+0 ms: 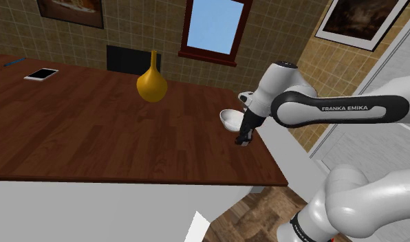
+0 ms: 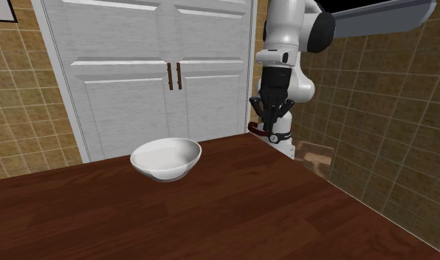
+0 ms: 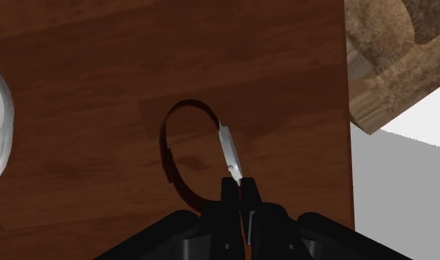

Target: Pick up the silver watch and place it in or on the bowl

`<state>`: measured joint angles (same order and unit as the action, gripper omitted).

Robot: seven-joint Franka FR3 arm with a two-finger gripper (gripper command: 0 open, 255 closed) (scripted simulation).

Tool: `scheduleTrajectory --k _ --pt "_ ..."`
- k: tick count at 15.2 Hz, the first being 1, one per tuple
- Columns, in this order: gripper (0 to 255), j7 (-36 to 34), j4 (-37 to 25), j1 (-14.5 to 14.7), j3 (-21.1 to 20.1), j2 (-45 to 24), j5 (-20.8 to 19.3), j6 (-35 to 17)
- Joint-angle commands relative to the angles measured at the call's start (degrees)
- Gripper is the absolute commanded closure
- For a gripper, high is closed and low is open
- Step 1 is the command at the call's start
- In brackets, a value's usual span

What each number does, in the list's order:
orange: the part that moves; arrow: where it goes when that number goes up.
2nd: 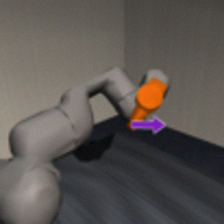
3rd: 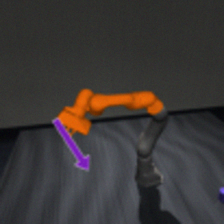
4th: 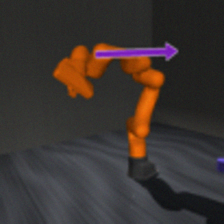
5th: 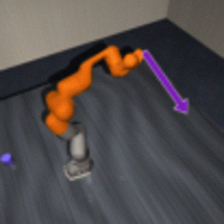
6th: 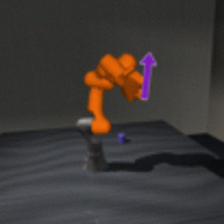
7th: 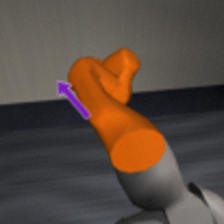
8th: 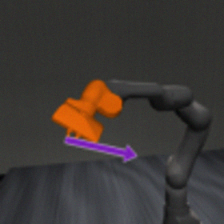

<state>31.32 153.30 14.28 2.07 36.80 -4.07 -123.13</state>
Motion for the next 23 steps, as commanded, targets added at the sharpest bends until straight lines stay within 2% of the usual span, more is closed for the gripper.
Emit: scheduleTrajectory --k 1,7,15,23 --pt "255 0.01 -1.15 0.07 -0.10 0.73 0.11 1.91" --pt "255 0.21 -4.94 0.15 -0.20 1.86 0.31 6.82" --pt "255 9.78 -15.79 -2.90 7.77 -10.93 -1.89 4.34" --pt "255 19.76 -30.39 -4.38 14.67 -25.21 0.45 4.38"
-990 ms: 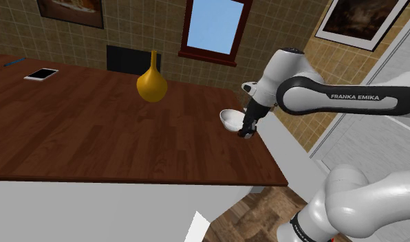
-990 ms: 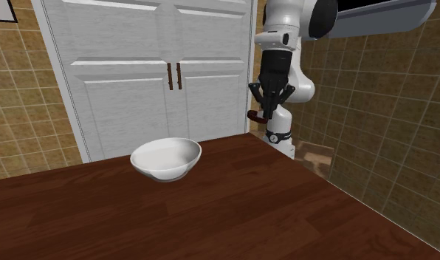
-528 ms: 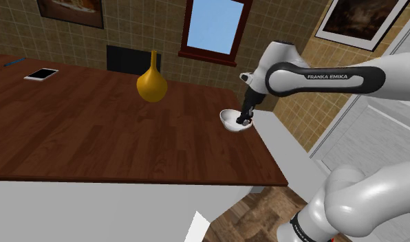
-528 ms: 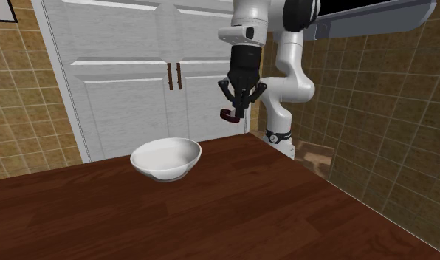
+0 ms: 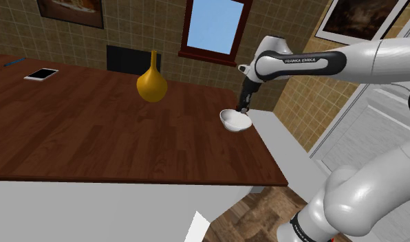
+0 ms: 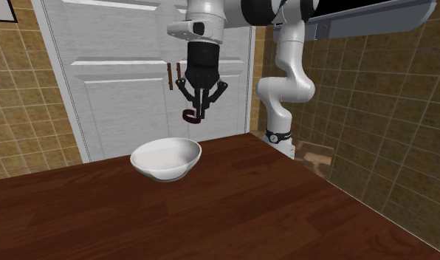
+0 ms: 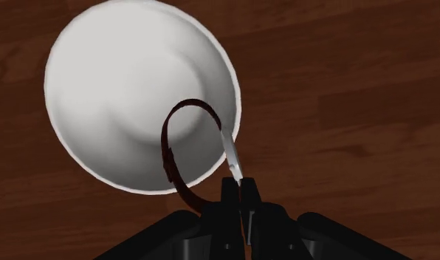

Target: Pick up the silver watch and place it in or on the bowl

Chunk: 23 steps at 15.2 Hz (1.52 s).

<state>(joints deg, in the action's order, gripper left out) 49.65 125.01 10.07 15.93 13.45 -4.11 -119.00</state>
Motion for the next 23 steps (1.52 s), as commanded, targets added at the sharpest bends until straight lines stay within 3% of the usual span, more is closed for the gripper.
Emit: scheduleTrajectory --k 1,5,23 --pt "255 2.73 -4.21 -0.38 1.57 -3.77 1.11 0.48" --pt "255 7.67 -12.73 -1.52 4.03 -11.22 4.06 1.86" --pt "255 9.07 -4.10 -1.75 4.21 -15.27 5.90 -10.56"
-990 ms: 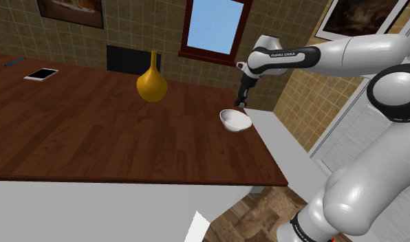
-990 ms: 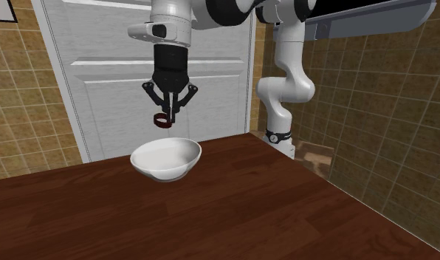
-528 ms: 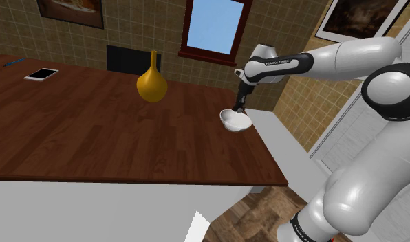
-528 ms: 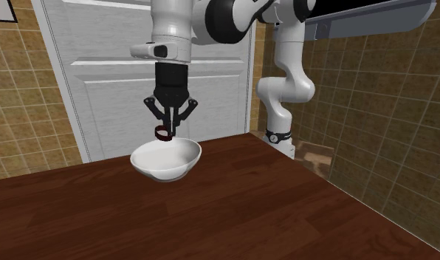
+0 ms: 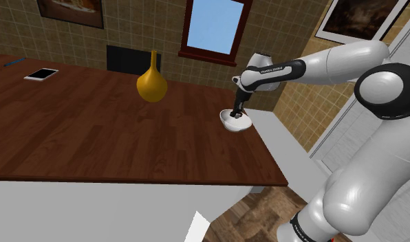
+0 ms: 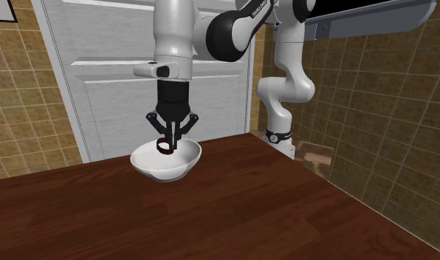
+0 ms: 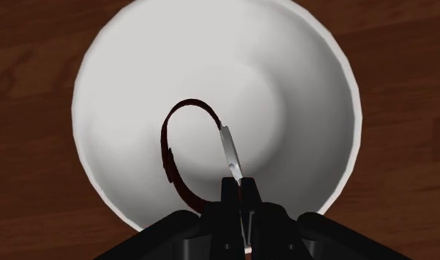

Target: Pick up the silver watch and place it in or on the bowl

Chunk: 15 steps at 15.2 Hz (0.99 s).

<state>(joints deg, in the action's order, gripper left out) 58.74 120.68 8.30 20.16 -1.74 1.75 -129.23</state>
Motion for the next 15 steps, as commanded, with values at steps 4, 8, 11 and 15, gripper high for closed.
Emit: scheduleTrajectory --k 4,8,11,15 --pt "255 -0.01 0.22 0.02 -0.02 -0.09 0.04 -0.33" --pt "0 -0.01 0.22 0.02 -0.02 -0.09 0.04 -0.32" --pt "0 -0.01 0.22 0.02 -0.02 -0.09 0.04 -0.32" --pt "0 -1.01 -2.23 0.16 -0.08 3.02 -1.39 5.02"
